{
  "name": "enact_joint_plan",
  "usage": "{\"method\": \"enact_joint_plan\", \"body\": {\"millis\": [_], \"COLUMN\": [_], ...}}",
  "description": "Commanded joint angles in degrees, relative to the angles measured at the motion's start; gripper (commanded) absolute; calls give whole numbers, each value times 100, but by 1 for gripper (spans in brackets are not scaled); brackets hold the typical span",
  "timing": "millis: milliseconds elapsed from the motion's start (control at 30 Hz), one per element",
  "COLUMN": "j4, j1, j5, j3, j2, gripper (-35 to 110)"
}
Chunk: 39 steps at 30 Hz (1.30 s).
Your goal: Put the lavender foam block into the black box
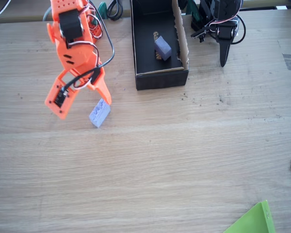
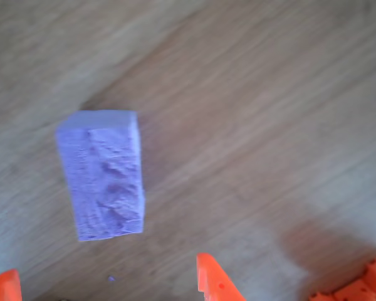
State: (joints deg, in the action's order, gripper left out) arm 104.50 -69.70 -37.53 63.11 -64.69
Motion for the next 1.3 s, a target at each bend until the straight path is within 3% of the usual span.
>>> {"method": "enact_joint_plan", "body": {"millis": [0, 467, 500, 667, 733, 867, 1067, 1267], "j4": [-105, -571, -615, -659, -712, -738, -158, 475], "j1": [-62, -123, -123, -141, -149, -149, 114, 562], "j5": [-79, 35, 44, -18, -26, -18, 360, 1468], "j3": [-308, -879, -879, -905, -905, -905, -1046, -817], "j2": [62, 1037, 1063, 1222, 1257, 1222, 369, -2127], "gripper": [36, 32, 24, 15, 2, 0, 0, 0]}}
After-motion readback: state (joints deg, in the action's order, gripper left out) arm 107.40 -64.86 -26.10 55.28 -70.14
